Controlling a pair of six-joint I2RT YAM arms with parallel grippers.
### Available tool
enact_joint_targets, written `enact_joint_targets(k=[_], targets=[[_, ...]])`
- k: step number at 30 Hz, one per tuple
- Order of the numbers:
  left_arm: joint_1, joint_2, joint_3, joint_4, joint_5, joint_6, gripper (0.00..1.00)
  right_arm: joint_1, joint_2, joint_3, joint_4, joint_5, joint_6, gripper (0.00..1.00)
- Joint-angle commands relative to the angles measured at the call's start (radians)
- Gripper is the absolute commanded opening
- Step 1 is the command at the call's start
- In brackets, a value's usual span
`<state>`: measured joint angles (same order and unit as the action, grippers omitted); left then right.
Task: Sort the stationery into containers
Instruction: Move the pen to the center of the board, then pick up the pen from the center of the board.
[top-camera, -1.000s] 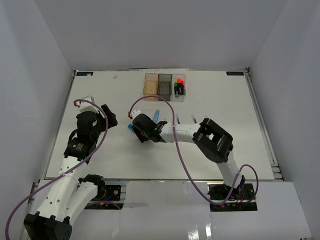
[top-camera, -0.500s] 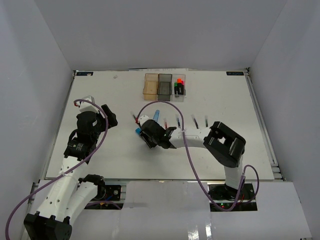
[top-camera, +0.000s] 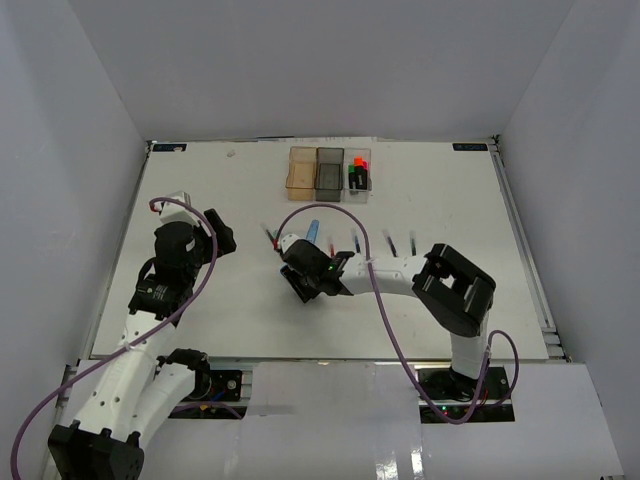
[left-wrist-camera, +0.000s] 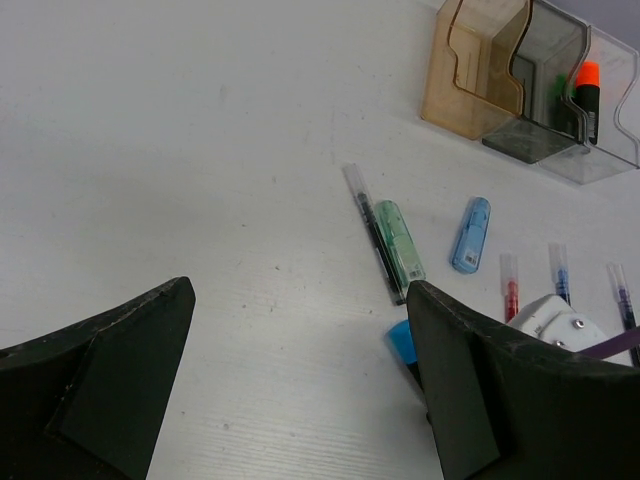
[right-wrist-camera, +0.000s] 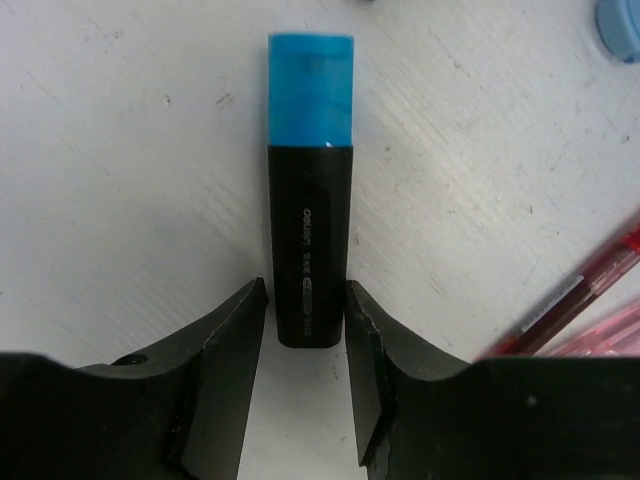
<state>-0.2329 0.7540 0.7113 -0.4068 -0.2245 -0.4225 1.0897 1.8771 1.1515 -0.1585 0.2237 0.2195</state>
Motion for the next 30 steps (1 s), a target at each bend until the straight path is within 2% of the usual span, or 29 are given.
enact_joint_targets(k=[1, 5, 8, 9, 14, 17, 22, 26, 30], targets=[[0.004, 0.004, -0.004, 0.019, 0.008, 0.008, 0.98, 0.007, 0.091, 0.072, -0.085, -0.037, -0.037, 0.45], [0.004, 0.004, -0.004, 0.019, 0.01, 0.01, 0.98, -0.001, 0.151, 0.131, -0.111, -0.034, -0.052, 0.46], [0.004, 0.004, -0.006, 0.017, 0.011, 0.008, 0.98, -0.004, 0.152, 0.137, -0.113, -0.026, -0.055, 0.4], [0.004, 0.004, -0.004, 0.017, 0.013, 0.01, 0.98, -0.005, 0.146, 0.136, -0.113, -0.021, -0.055, 0.36], [0.004, 0.007, -0.004, 0.017, 0.025, 0.008, 0.98, -0.03, 0.038, 0.149, -0.134, 0.014, -0.065, 0.3], [0.004, 0.013, -0.001, 0.019, 0.039, 0.008, 0.98, -0.108, -0.036, 0.189, -0.159, -0.003, -0.049, 0.29], [0.004, 0.019, -0.001, 0.02, 0.06, 0.011, 0.98, -0.304, -0.087, 0.267, -0.187, 0.014, -0.016, 0.24], [0.004, 0.028, 0.001, 0.02, 0.074, 0.013, 0.98, -0.451, -0.052, 0.382, -0.188, 0.028, -0.014, 0.25], [0.004, 0.031, 0.001, 0.023, 0.086, 0.014, 0.98, -0.545, 0.042, 0.535, -0.216, 0.043, -0.009, 0.28]])
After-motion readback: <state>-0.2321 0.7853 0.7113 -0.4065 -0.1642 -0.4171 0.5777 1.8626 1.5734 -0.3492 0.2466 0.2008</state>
